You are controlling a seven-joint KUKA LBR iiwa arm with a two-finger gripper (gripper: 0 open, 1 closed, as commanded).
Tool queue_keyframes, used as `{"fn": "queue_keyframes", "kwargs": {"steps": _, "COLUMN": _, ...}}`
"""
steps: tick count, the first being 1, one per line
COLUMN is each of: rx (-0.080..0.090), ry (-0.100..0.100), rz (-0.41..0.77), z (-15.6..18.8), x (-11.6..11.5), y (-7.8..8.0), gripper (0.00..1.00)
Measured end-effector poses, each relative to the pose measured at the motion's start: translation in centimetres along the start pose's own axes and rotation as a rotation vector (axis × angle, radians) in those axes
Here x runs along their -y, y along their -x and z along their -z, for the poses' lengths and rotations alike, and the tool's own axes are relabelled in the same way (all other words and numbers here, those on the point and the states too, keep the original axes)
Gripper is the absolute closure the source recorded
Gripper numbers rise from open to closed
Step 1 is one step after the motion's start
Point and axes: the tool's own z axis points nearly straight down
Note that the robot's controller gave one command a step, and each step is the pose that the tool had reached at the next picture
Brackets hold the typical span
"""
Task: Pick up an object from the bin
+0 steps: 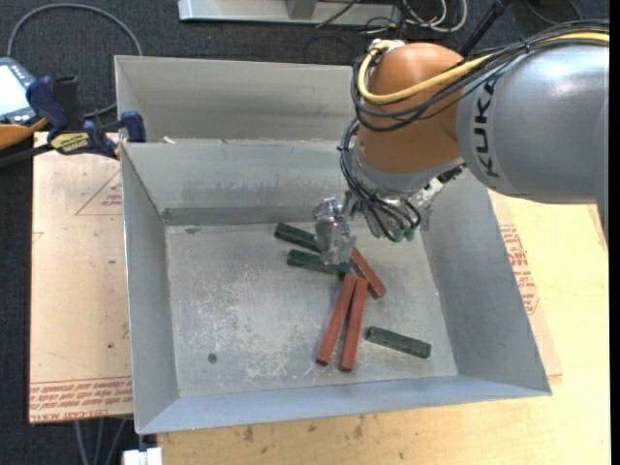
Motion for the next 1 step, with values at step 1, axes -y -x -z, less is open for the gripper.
{"fn": "queue_keyframes", "kwargs": {"steps": 1, "rx": -0.008, "ry": 0.002, "rz": 0.001, "z": -0.52, "x": -0.08, "y": -0.16, "gripper": 0.0}}
